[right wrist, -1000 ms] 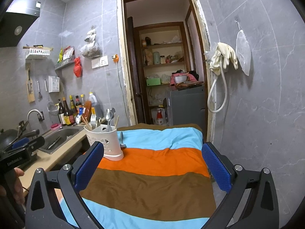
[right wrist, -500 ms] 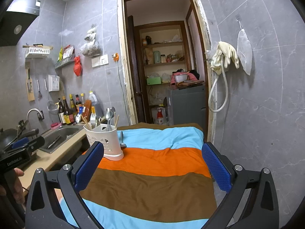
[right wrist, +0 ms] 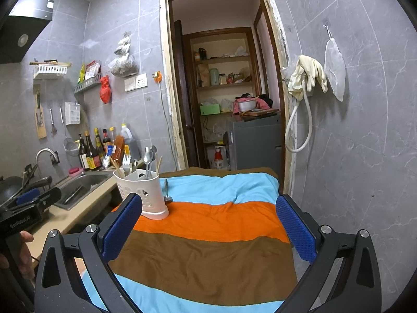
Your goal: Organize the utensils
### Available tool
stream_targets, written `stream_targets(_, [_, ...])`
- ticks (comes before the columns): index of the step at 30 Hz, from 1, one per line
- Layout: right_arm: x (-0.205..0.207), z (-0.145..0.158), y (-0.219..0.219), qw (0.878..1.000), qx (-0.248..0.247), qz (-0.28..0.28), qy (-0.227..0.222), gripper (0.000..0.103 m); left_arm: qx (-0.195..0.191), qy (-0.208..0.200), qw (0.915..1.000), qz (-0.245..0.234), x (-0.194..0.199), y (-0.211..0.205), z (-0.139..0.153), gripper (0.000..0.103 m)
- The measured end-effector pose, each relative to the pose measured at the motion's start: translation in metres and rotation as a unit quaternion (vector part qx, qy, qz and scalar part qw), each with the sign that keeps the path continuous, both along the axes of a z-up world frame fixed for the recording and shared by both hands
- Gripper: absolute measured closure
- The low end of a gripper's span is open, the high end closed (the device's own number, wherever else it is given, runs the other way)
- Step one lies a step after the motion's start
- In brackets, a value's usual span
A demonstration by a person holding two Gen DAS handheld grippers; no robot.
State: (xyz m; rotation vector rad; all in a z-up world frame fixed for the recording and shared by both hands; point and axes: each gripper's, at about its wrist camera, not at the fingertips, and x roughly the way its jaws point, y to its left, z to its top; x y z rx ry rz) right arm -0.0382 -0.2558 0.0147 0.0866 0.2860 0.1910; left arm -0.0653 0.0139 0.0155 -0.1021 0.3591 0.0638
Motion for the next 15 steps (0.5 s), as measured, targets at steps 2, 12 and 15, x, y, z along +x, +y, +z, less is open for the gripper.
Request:
stream_targets(2, [0.0002, 0.0003, 0.0000, 1.000, 0.000, 0.000, 0.001, 0.000, 0.000, 0.000, 1.0000, 0.000, 0.0001, 0.0001, -0.0002, 0.012])
stream_targets(12, [0.0003, 0.0013, 0.0007, 1.000, 0.000, 0.000, 0.002, 0.000, 0.000, 0.001, 1.0000, 0.000, 0.0017, 0.0013, 0.0001, 0.012])
stream_targets(15, [0.0002, 0.0014, 0.0007, 1.000, 0.000, 0.000, 0.001, 0.000, 0.000, 0.001, 1.0000, 0.000, 0.0014, 0.0009, -0.0002, 0.012])
